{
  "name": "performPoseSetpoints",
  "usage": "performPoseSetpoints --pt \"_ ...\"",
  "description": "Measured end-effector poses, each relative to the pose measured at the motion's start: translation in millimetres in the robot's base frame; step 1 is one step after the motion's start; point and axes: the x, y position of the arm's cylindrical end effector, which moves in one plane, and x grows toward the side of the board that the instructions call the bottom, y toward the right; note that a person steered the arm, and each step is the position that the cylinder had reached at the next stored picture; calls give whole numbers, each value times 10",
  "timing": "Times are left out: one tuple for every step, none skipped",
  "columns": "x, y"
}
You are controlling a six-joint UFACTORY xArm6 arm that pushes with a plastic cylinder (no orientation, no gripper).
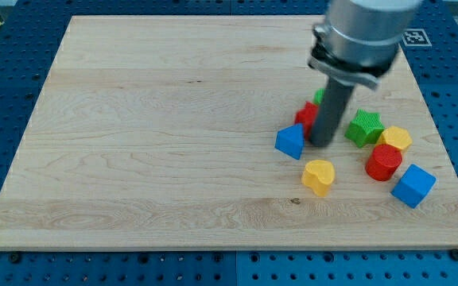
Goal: Slightly push the triangle downwards
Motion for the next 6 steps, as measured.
performPoseSetpoints --pt "-121 -89" --pt "-142 -98" --pt "-430 -271" --pt "-390 -285" --pt "-255 -232" --pt "-150 -117"
